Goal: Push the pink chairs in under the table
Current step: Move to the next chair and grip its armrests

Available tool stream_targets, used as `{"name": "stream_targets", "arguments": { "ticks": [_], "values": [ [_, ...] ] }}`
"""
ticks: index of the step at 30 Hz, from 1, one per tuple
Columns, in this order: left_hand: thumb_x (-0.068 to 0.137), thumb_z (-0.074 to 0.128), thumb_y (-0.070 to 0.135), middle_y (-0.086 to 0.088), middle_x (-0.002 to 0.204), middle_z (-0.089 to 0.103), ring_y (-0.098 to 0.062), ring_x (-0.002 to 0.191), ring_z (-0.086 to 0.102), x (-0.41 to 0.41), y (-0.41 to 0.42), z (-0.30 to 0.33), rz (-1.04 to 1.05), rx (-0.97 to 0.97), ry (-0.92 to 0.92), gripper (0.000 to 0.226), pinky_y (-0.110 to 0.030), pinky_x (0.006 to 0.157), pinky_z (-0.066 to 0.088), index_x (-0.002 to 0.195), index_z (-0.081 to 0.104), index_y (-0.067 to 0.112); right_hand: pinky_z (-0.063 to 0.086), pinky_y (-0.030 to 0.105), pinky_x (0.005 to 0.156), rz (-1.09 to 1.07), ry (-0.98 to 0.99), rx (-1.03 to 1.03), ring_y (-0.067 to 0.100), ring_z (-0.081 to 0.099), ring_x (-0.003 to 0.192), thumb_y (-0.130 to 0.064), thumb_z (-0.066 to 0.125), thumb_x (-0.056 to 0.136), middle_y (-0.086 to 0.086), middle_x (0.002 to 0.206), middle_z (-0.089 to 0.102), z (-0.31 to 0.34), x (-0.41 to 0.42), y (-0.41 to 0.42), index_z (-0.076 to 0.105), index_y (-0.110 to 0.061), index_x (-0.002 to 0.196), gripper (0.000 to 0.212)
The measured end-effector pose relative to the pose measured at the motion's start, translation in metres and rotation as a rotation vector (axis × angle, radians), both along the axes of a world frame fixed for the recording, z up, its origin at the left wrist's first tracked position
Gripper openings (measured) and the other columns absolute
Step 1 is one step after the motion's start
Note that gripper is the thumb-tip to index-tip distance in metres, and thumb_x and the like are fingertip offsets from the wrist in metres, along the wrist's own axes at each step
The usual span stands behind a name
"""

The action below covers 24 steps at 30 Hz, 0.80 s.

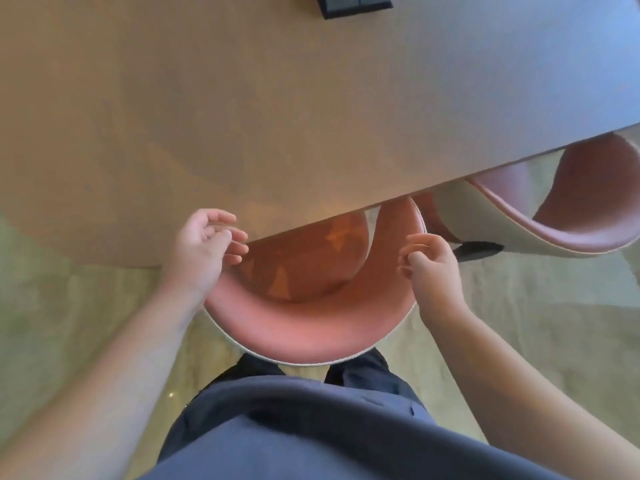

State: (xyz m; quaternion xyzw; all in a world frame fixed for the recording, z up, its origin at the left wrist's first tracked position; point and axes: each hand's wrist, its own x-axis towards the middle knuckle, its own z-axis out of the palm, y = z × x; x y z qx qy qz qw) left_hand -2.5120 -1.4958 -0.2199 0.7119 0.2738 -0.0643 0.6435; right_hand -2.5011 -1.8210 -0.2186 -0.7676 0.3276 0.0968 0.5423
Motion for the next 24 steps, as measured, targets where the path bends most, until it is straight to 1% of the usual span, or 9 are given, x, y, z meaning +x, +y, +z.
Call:
{"name": "stream_targets", "arguments": {
  "ticks": [3,5,6,9,11,14,17,20,24],
  "values": [
    [0.091,0.042,-0.002,0.003,0.081,0.076,-0.012,0.068,0.07,-0.013,-0.013,-0.027,0.123,0.077,0.118,0.032,-0.036,0.069,0.057,0.097,0.06,0.024,0.054,0.03,0.069,0.204,0.085,-0.079,0.014,0.066,0.078,-0.008,0.045,0.085,-0.01,0.099,0.068,-0.028,0.03,-0.023,0.063,-0.03,0.105,0.035],
    [0.092,0.043,-0.002,-0.003,0.101,0.076,-0.016,0.08,0.067,-0.023,-0.022,-0.042,0.157,0.192,0.229,0.034,-0.042,0.078,0.054,0.098,0.059,0.028,0.051,0.032,0.075,0.319,0.117,-0.192,0.017,0.063,0.092,-0.011,0.047,0.085,-0.009,0.112,0.063,-0.046,0.047,-0.038,0.061,-0.031,0.112,0.036],
    [0.093,0.045,-0.001,-0.003,0.113,0.073,-0.019,0.089,0.065,-0.03,-0.025,-0.049,0.16,0.27,0.286,0.034,-0.041,0.082,0.052,0.102,0.059,0.028,0.05,0.035,0.081,0.354,0.124,-0.244,0.018,0.06,0.1,-0.011,0.049,0.086,-0.006,0.12,0.058,-0.056,0.054,-0.045,0.06,-0.03,0.119,0.04],
    [0.094,0.05,0.002,-0.003,0.136,0.063,-0.021,0.11,0.06,-0.046,-0.032,-0.068,0.158,0.442,0.395,0.043,-0.032,0.087,0.044,0.132,0.058,0.021,0.048,0.042,0.091,0.397,0.197,-0.354,0.026,0.051,0.121,-0.011,0.053,0.086,0.003,0.146,0.044,-0.086,0.067,-0.058,0.048,-0.023,0.144,0.059],
    [0.095,0.052,0.005,-0.011,0.145,0.056,-0.029,0.117,0.059,-0.053,-0.036,-0.078,0.132,0.509,0.481,0.057,-0.033,0.094,0.044,0.15,0.046,0.018,0.046,0.05,0.104,0.421,0.282,-0.38,0.033,0.046,0.135,-0.015,0.056,0.087,0.006,0.156,0.037,-0.101,0.07,-0.063,0.034,-0.02,0.154,0.071],
    [0.096,0.06,0.014,-0.013,0.162,0.038,-0.034,0.141,0.046,-0.062,-0.039,-0.094,0.152,0.487,0.63,0.08,-0.04,0.112,0.037,0.163,0.018,0.015,0.047,0.052,0.105,0.411,0.331,-0.356,0.038,0.052,0.133,-0.024,0.065,0.09,0.01,0.154,0.041,-0.119,0.071,-0.069,0.023,-0.017,0.156,0.078],
    [0.096,0.067,0.024,-0.014,0.162,0.036,-0.037,0.14,0.046,-0.065,-0.037,-0.111,0.303,0.356,0.717,0.092,-0.042,0.111,0.036,0.164,0.005,0.014,0.049,0.048,0.095,0.32,0.385,-0.326,0.04,0.059,0.12,-0.035,0.071,0.09,0.013,0.144,0.052,-0.13,0.081,-0.071,0.026,-0.017,0.155,0.081],
    [0.091,0.075,0.032,-0.012,0.161,0.038,-0.036,0.14,0.046,-0.065,-0.028,-0.127,0.445,0.226,0.721,0.099,-0.045,0.113,0.036,0.163,0.009,0.015,0.054,0.047,0.092,0.214,0.461,-0.229,0.035,0.061,0.106,-0.045,0.078,0.083,0.011,0.128,0.061,-0.137,0.098,-0.077,0.043,-0.015,0.144,0.076],
    [0.082,0.083,0.041,-0.007,0.153,0.047,-0.034,0.131,0.053,-0.063,-0.012,-0.145,0.543,0.088,0.74,0.097,-0.048,0.104,0.044,0.156,0.026,0.017,0.061,0.051,0.076,0.206,0.509,-0.128,0.033,0.068,0.099,-0.04,0.087,0.077,0.006,0.114,0.064,-0.146,0.109,-0.086,0.051,-0.019,0.132,0.07]
  ]
}}
